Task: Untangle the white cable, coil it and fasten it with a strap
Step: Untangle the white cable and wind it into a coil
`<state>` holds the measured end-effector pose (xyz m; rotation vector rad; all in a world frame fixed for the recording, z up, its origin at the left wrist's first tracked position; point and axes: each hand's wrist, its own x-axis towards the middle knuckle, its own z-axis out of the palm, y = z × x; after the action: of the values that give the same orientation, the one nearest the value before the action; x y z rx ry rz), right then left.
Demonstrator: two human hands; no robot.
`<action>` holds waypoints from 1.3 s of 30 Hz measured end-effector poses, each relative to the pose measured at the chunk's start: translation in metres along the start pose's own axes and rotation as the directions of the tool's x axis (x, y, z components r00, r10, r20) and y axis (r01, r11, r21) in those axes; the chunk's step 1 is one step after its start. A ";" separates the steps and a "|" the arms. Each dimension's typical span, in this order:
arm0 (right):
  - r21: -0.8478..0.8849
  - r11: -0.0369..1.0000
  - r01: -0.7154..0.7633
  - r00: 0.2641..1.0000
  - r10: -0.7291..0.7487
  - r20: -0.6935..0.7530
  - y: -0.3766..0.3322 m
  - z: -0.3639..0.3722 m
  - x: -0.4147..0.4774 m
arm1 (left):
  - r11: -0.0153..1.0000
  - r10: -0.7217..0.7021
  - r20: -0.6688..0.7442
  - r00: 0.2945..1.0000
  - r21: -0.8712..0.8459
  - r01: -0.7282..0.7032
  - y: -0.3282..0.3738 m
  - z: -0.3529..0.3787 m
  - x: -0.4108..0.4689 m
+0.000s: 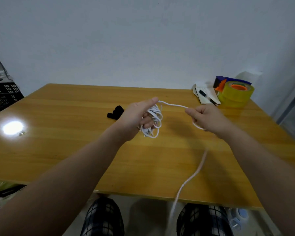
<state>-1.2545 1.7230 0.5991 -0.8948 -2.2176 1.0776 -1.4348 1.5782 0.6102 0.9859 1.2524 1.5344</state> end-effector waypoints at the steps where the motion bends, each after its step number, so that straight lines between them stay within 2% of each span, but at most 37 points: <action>1: 0.078 0.996 -0.049 0.999 0.047 0.016 0.001 0.005 -0.001 | 0.998 -0.016 0.016 1.000 -0.054 0.017 0.001 0.002 0.000; 3: 0.338 0.932 -0.126 0.992 0.124 0.029 0.000 0.014 -0.001 | 0.983 -0.043 0.048 0.998 -0.178 0.051 0.001 0.005 -0.002; 4: 0.502 0.851 -0.156 0.986 0.161 0.034 -0.002 0.016 -0.001 | 0.972 -0.052 0.058 0.997 -0.226 0.063 0.000 0.005 -0.002; 6: 0.759 0.622 -0.192 0.975 0.208 0.077 -0.006 0.017 0.000 | 0.957 -0.068 0.064 0.996 -0.277 0.083 -0.003 0.003 -0.002; 8: 0.878 0.427 -0.218 0.965 0.230 0.128 -0.008 0.015 0.001 | 0.942 -0.074 0.062 0.995 -0.324 0.091 -0.007 -0.001 -0.001; 10: 0.909 0.340 -0.242 0.961 0.214 0.176 -0.009 0.016 0.001 | 0.922 -0.067 0.051 0.996 -0.379 0.081 -0.013 -0.004 -0.001; 11: 0.902 0.355 -0.247 0.961 0.208 0.182 -0.008 0.017 0.002 | 0.913 -0.060 0.052 0.997 -0.400 0.076 -0.015 -0.005 0.000; 14: 0.809 0.529 -0.254 0.955 0.268 0.125 -0.007 0.019 0.006 | 0.895 -0.050 0.079 0.996 -0.439 0.080 -0.015 -0.009 0.000; 16: 0.798 0.548 -0.249 0.939 0.338 0.061 -0.008 0.017 0.007 | 0.894 -0.046 0.041 0.998 -0.444 0.059 -0.014 -0.012 0.001; 17: 0.836 0.500 -0.227 0.931 0.364 0.035 -0.009 0.015 0.008 | 0.899 -0.048 -0.005 0.999 -0.435 0.041 -0.015 -0.014 0.003; 19: 0.937 0.321 -0.139 0.933 0.359 0.015 -0.014 0.015 0.007 | 0.915 -0.091 -0.125 0.988 -0.403 0.034 -0.020 -0.018 0.009; 22: 0.997 0.060 -0.041 0.969 0.247 0.025 -0.026 0.019 0.004 | 0.921 -0.221 -0.301 0.928 -0.378 0.097 -0.037 -0.024 0.014; 24: 1.000 0.018 0.001 0.980 0.197 -0.004 -0.033 0.023 0.003 | 0.925 -0.273 -0.395 0.877 -0.359 0.126 -0.048 -0.025 0.014; 27: 0.996 0.041 0.078 0.972 0.217 -0.085 -0.037 0.029 0.006 | 0.920 -0.316 -0.376 0.871 -0.348 0.183 -0.054 -0.022 0.012; 28: 0.989 0.116 0.094 0.963 0.242 -0.120 -0.036 0.030 0.008 | 0.905 -0.335 -0.319 0.886 -0.369 0.210 -0.054 -0.021 0.012; 29: 0.953 0.282 0.106 0.948 0.262 -0.183 -0.034 0.030 0.010 | 0.887 -0.348 -0.245 0.905 -0.399 0.233 -0.054 -0.020 0.012; 30: 0.850 0.515 0.109 0.926 0.258 -0.275 -0.030 0.029 0.011 | 0.871 -0.341 -0.172 0.924 -0.427 0.242 -0.054 -0.019 0.012; 31: 0.667 0.738 0.102 0.903 0.213 -0.373 -0.023 0.027 0.012 | 0.858 -0.317 -0.104 0.943 -0.454 0.238 -0.053 -0.018 0.011; 32: 0.438 0.894 0.089 0.885 0.131 -0.447 -0.016 0.025 0.012 | 0.847 -0.278 -0.043 0.960 -0.481 0.224 -0.050 -0.017 0.009; 33: 0.216 0.974 0.074 0.880 0.038 -0.474 -0.009 0.023 0.011 | 0.835 -0.233 0.011 0.972 -0.511 0.206 -0.047 -0.017 0.008; 35: -0.153 0.988 0.009 0.909 -0.072 -0.411 0.005 0.020 0.006 | 0.818 -0.130 0.095 0.987 -0.553 0.160 -0.035 -0.017 0.003; 37: -0.424 0.902 -0.087 0.948 -0.055 -0.312 0.018 0.021 -0.001 | 0.814 -0.043 0.117 0.992 -0.571 0.103 -0.022 -0.018 0.001; 39: -0.597 0.795 -0.109 0.980 -0.014 -0.197 0.027 0.027 -0.010 | 0.805 0.001 0.115 0.993 -0.589 0.067 -0.011 -0.019 0.002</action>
<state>-1.2577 1.7155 0.5610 -1.2581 -2.4084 0.2461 -1.4513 1.5759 0.5962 0.6139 0.6277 1.6688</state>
